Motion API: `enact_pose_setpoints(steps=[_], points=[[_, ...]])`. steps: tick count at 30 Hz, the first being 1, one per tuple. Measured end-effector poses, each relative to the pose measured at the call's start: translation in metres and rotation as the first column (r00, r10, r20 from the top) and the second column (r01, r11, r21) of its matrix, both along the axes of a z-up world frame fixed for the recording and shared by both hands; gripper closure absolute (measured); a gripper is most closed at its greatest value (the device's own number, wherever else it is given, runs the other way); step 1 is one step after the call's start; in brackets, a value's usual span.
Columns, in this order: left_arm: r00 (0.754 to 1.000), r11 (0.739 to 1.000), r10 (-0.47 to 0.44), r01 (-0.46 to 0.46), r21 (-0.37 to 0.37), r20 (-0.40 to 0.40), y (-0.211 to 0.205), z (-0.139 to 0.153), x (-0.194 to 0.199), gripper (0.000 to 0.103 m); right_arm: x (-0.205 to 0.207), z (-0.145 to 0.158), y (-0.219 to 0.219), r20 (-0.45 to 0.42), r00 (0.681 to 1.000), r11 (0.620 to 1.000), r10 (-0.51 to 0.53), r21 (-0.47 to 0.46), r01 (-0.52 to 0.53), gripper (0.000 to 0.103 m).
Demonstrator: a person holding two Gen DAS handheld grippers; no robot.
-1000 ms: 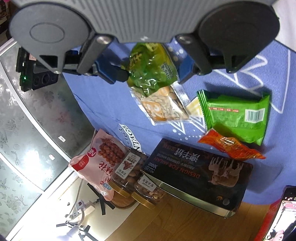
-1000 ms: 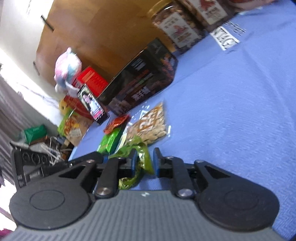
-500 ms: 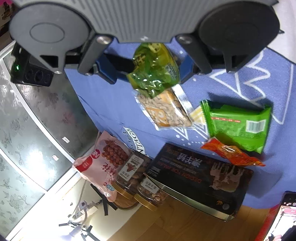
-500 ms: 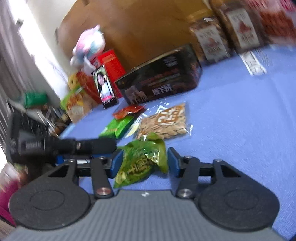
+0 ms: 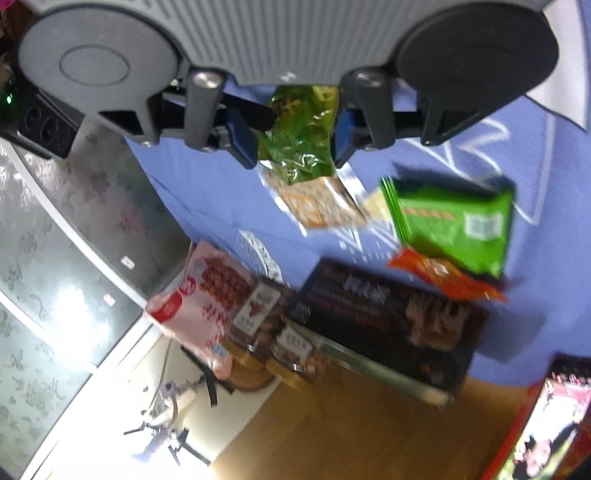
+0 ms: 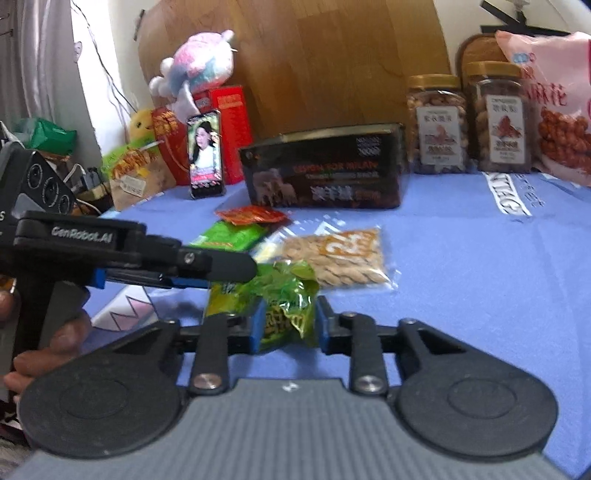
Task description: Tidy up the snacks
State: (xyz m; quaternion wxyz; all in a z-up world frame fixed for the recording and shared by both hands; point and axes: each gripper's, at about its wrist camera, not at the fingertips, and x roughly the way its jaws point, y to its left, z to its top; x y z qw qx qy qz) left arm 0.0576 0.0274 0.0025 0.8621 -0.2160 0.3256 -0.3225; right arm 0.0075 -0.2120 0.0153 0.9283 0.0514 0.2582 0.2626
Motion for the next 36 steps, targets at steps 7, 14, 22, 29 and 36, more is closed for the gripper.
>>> enact_pose_setpoints(steps=[7, 14, 22, 29, 36], points=[[0.997, 0.997, 0.072, -0.072, -0.011, 0.004, 0.025, -0.004, 0.008, 0.06, 0.008, 0.003, 0.028, 0.053, 0.998, 0.999, 0.041, -0.004, -0.041, 0.078], [0.997, 0.997, 0.079, -0.079, -0.019, -0.003, 0.025, -0.009, 0.013, 0.06, 0.017, -0.006, 0.026, -0.023, 0.999, 1.0, 0.022, 0.011, -0.021, 0.078], [0.996, 0.996, 0.086, -0.086, -0.016, 0.022, 0.025, -0.008, 0.008, 0.06, 0.014, -0.006, 0.025, -0.02, 1.0, 0.999, 0.022, 0.024, -0.022, 0.079], [0.996, 0.996, 0.088, -0.087, -0.018, 0.022, 0.025, -0.008, 0.008, 0.06, 0.014, -0.006, 0.024, -0.014, 1.0, 0.999, 0.019, 0.026, -0.019, 0.081], [0.996, 0.996, 0.088, -0.088, -0.017, 0.025, 0.025, -0.008, 0.008, 0.06, 0.013, -0.006, 0.024, -0.011, 1.0, 0.999, 0.018, 0.029, -0.018, 0.082]])
